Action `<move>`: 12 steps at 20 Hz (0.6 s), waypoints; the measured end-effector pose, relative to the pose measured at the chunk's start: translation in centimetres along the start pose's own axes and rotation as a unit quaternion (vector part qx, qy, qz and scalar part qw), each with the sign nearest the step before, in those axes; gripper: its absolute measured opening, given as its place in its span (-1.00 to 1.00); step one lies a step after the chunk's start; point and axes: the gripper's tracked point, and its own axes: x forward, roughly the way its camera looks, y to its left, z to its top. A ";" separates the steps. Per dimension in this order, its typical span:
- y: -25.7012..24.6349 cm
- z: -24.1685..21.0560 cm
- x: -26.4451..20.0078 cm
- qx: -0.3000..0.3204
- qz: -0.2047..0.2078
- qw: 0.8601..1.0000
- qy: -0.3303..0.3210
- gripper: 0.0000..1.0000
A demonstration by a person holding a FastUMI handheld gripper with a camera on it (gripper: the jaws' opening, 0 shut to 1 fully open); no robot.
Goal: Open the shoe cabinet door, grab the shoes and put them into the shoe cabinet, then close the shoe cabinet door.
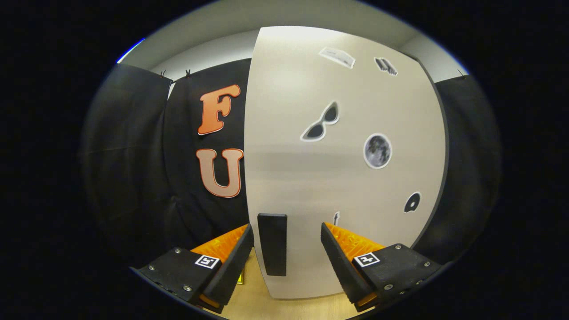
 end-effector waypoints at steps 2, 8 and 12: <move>-2.4 2.8 -3.6 -0.010 -0.016 1.000 -0.015 0.89; -10.4 8.1 -12.4 -0.027 -0.071 0.995 -0.061 0.88; -15.0 7.6 -14.6 -0.025 -0.091 0.994 -0.054 0.88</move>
